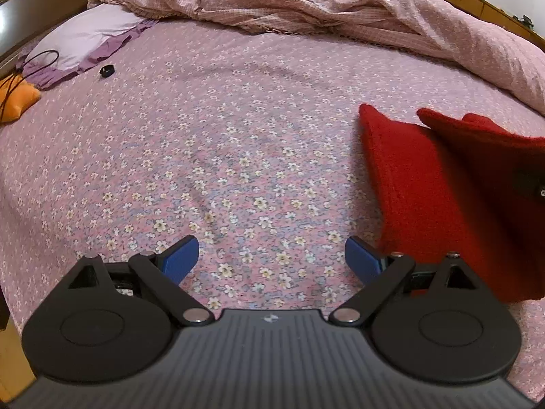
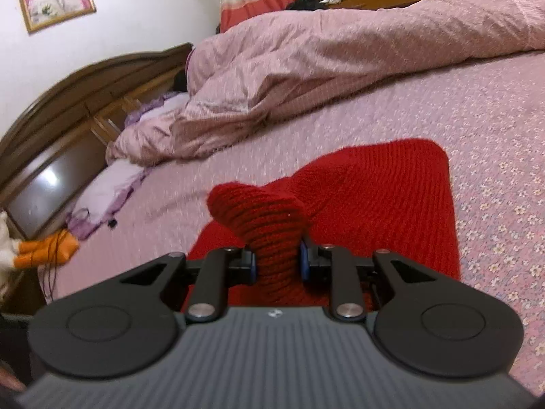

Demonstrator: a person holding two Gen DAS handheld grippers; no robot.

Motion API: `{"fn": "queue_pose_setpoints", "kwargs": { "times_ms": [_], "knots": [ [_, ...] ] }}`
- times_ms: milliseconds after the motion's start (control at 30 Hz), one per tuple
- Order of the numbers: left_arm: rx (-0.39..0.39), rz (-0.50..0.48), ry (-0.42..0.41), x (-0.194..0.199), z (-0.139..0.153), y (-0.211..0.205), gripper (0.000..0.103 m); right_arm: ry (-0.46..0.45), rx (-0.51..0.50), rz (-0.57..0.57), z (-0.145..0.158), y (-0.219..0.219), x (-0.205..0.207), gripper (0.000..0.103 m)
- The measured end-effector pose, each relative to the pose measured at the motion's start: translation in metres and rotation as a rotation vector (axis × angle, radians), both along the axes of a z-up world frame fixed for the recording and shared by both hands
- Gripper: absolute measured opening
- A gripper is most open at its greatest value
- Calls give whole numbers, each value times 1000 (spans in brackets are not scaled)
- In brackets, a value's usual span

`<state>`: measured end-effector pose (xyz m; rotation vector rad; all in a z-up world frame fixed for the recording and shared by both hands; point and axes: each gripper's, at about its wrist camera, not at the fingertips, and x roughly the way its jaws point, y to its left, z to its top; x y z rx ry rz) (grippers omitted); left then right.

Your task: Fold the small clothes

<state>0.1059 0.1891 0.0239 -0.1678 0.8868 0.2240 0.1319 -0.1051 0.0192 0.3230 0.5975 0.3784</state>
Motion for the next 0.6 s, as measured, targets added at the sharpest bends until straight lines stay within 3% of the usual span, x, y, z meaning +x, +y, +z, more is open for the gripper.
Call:
{"fn": "queue_pose_setpoints", "kwargs": {
  "times_ms": [133, 367, 600],
  "knots": [
    [-10, 12, -2, -2, -1, 6, 95, -13, 36, -13, 5, -5, 1, 26],
    [-16, 29, -17, -5, 3, 14, 95, -126, 99, -55, 36, 0, -3, 25],
    [-18, 57, -20, -12, 3, 25, 95, -128, 105, 27, 33, 42, -5, 25]
  ]
}}
